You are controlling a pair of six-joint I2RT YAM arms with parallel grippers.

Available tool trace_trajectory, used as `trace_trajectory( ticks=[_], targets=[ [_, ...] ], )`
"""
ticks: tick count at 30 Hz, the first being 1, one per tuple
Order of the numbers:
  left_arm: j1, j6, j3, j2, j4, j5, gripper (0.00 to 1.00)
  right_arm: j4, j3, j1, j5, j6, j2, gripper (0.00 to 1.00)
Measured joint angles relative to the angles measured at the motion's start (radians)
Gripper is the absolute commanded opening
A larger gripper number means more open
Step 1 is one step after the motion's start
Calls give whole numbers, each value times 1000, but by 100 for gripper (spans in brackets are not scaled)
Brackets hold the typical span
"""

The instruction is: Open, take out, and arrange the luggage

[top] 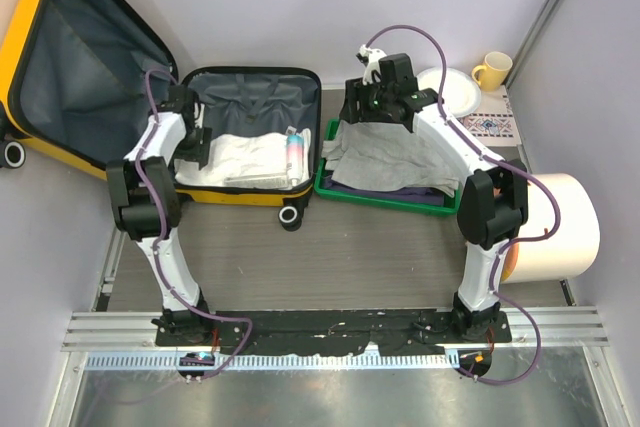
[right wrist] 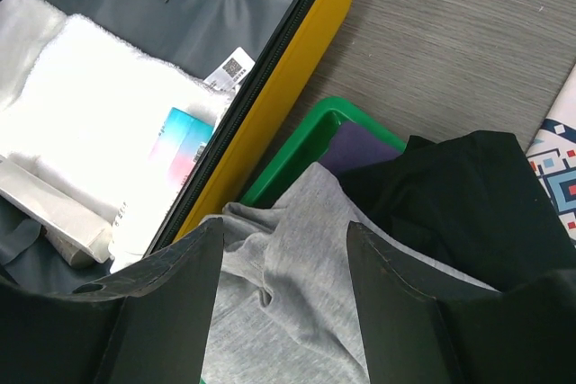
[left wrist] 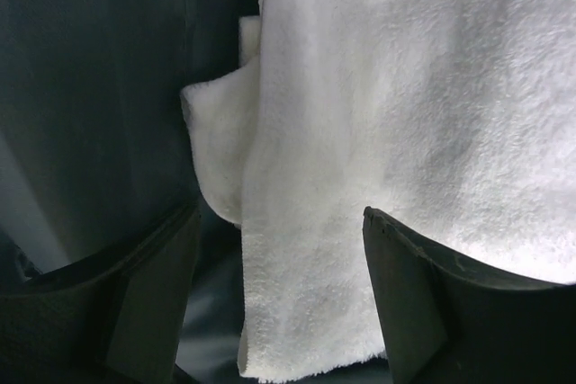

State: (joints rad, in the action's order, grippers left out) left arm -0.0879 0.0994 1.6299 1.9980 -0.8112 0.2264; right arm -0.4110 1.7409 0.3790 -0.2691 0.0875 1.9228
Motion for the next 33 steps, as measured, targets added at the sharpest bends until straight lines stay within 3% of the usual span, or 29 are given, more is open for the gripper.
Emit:
trace_trajectory(
  ticks=[6, 11, 15, 16, 18, 25, 33],
  targets=[
    [3, -53, -15, 36, 8, 16, 74, 1, 12, 0, -4, 3, 7, 62],
    [-6, -103, -5, 96, 13, -66, 59, 0, 17, 0, -6, 3, 7, 62],
    [-25, -127, 3, 98, 14, -169, 25, 0, 17, 0, -6, 3, 7, 62],
    [-32, -132, 4, 97, 16, -188, 11, 0, 17, 0, -6, 3, 7, 62],
    [-40, -134, 4, 92, 18, -225, 0, 0, 17, 0, -6, 3, 7, 62],
    [-50, -134, 40, 17, -8, -323, 0, 0, 17, 1, -6, 3, 7, 62],
    [17, -179, 340, -94, -85, -475, 0, 0, 17, -2, -20, 33, 7, 66]
  ],
)
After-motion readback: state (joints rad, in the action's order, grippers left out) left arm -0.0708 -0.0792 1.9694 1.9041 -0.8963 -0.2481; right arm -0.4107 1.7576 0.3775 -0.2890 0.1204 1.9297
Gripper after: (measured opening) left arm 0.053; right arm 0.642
